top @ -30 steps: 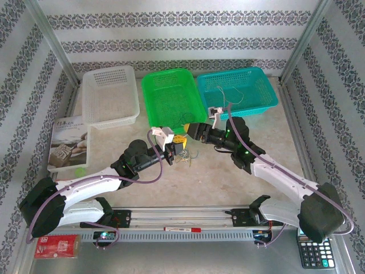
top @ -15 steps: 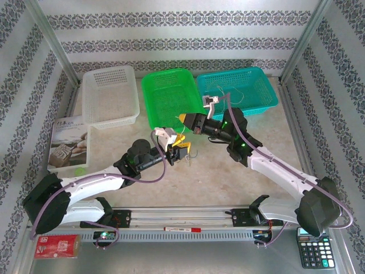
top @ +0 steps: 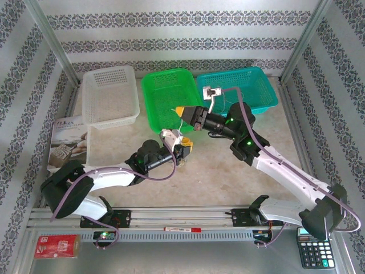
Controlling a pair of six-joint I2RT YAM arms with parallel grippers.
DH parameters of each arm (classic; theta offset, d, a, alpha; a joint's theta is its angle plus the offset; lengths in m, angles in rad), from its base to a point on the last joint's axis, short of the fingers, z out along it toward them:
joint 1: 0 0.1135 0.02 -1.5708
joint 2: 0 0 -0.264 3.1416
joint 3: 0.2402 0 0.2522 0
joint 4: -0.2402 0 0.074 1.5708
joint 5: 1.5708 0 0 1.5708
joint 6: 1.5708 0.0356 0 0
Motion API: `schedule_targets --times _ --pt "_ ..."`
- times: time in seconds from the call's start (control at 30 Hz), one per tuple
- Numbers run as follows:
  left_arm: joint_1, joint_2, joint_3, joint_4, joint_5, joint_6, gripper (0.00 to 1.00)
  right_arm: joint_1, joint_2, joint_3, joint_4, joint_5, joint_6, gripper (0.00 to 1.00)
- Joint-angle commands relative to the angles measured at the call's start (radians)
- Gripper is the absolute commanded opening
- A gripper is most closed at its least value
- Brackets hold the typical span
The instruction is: Untangle the cables
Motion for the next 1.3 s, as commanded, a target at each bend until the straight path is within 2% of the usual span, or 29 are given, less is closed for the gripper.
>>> schedule_targets --times 0.0,0.17,0.47,0.97,1.07,1.27 --pt "0.009 0.039 -0.032 0.134 -0.007 -0.037 0.21 0.007 -0.029 0.081 -0.013 0.016 -0.037 0.00" --pt "0.009 0.110 -0.079 0.212 -0.014 -0.074 0.21 -0.011 -0.017 0.191 -0.032 0.019 -0.038 0.00" --pt "0.011 0.219 -0.147 0.344 -0.022 -0.130 0.21 -0.098 0.038 0.416 -0.030 -0.019 0.014 0.00" --pt "0.010 0.280 -0.211 0.461 -0.033 -0.179 0.20 -0.282 0.149 0.753 -0.059 -0.013 0.068 0.00" --pt "0.010 0.265 -0.216 0.480 -0.034 -0.192 0.23 -0.307 0.169 0.779 -0.071 -0.006 0.065 0.00" --pt "0.010 0.156 -0.187 0.391 -0.016 -0.213 0.38 -0.350 0.174 0.737 -0.071 0.014 0.032 0.00"
